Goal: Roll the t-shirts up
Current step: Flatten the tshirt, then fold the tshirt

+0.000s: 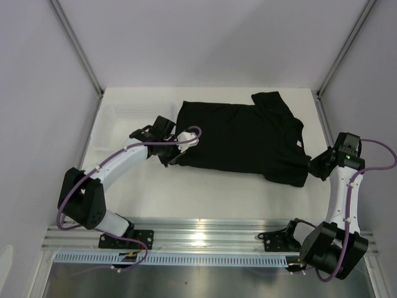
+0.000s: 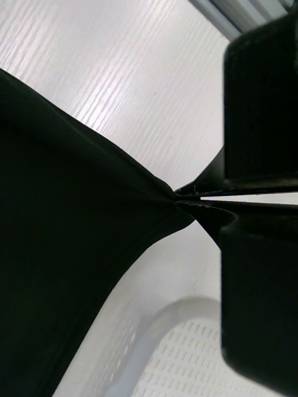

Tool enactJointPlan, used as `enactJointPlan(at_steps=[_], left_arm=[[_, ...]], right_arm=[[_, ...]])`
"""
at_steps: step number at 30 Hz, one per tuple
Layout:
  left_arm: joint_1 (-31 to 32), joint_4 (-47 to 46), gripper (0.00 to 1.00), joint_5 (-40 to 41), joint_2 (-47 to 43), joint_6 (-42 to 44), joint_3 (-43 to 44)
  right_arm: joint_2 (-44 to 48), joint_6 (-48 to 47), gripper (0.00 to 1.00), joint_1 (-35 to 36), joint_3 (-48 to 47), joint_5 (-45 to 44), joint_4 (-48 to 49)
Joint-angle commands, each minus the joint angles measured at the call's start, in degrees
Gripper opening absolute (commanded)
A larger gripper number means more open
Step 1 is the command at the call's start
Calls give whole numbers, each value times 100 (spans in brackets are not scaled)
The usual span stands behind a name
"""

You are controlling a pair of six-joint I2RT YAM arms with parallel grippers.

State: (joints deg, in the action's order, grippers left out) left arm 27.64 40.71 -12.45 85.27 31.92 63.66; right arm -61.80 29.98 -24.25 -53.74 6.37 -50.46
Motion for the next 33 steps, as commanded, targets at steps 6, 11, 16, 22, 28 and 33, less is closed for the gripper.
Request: enactJointPlan(at_steps=[6, 11, 16, 22, 28, 33], left_arm=[[154, 148, 1, -416, -380, -239, -275], [-39, 201, 1, -759, 155, -415, 330], [-127, 139, 1, -505, 858, -441, 893], [-215, -80, 1, -285, 1096, -450, 903], [-320, -212, 1, -109, 1307, -503, 1149], [-320, -335, 1, 14, 1456, -494, 1316]], right_arm=[[467, 157, 0, -45, 135, 73, -387], [-23, 455, 0, 8, 460, 646, 816], [-727, 518, 0, 114, 355, 567, 1660], [-1439, 544, 0, 113, -58, 497, 2109], [-2168, 448, 0, 113, -462, 549, 2320], [-2556, 413, 0, 122, -673, 558, 2488]])
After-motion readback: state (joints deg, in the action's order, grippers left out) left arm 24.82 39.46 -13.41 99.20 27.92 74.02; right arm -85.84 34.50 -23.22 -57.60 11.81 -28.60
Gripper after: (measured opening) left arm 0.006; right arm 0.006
